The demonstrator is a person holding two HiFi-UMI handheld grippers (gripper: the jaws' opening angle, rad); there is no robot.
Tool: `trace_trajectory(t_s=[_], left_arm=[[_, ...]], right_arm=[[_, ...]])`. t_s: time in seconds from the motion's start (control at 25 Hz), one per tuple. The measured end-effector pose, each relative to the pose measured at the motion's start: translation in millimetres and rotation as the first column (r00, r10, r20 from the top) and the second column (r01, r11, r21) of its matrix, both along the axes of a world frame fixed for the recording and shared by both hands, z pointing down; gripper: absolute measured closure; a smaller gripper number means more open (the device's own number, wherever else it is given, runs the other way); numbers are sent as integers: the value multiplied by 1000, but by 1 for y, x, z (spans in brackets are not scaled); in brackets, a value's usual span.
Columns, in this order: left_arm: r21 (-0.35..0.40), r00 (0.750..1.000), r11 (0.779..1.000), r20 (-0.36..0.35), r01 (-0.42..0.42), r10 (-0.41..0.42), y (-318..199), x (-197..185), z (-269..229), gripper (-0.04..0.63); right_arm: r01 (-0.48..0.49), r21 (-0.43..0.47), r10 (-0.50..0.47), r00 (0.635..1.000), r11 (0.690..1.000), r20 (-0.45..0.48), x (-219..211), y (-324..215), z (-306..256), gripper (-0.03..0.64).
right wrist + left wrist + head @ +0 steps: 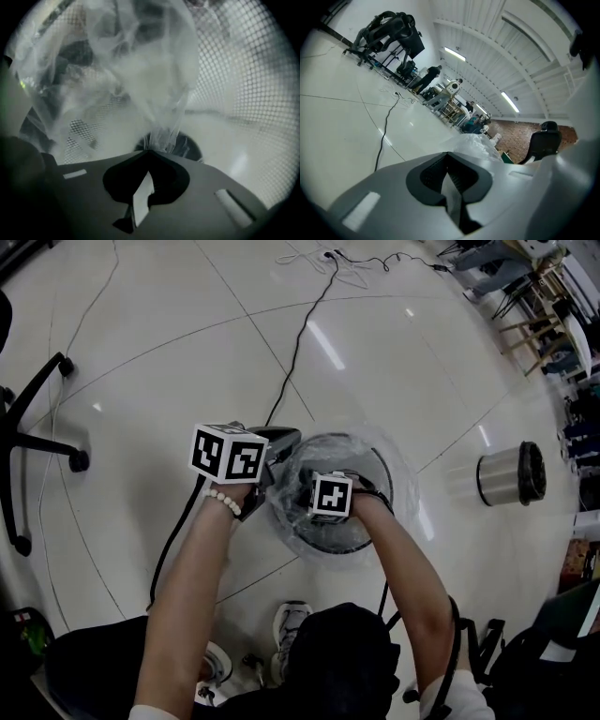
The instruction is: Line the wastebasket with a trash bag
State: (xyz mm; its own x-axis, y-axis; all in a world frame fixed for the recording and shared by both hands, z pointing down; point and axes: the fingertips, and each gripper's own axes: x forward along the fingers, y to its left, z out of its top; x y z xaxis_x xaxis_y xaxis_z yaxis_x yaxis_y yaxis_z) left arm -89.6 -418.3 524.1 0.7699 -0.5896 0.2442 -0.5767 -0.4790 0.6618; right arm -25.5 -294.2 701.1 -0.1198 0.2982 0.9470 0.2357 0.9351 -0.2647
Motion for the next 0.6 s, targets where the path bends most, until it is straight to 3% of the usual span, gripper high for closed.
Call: trace_trajectory(t_s=[0.32, 0.6], left_arm=[[-57, 993, 998, 104, -41, 47, 5, -5, 35, 583], [-93, 992, 994, 108, -52, 62, 9, 1, 55, 583]], right_arm=[[78, 37, -80, 995, 996, 64, -14, -2, 30, 617], [125, 37, -126, 992, 991, 31, -7, -7, 57, 617]])
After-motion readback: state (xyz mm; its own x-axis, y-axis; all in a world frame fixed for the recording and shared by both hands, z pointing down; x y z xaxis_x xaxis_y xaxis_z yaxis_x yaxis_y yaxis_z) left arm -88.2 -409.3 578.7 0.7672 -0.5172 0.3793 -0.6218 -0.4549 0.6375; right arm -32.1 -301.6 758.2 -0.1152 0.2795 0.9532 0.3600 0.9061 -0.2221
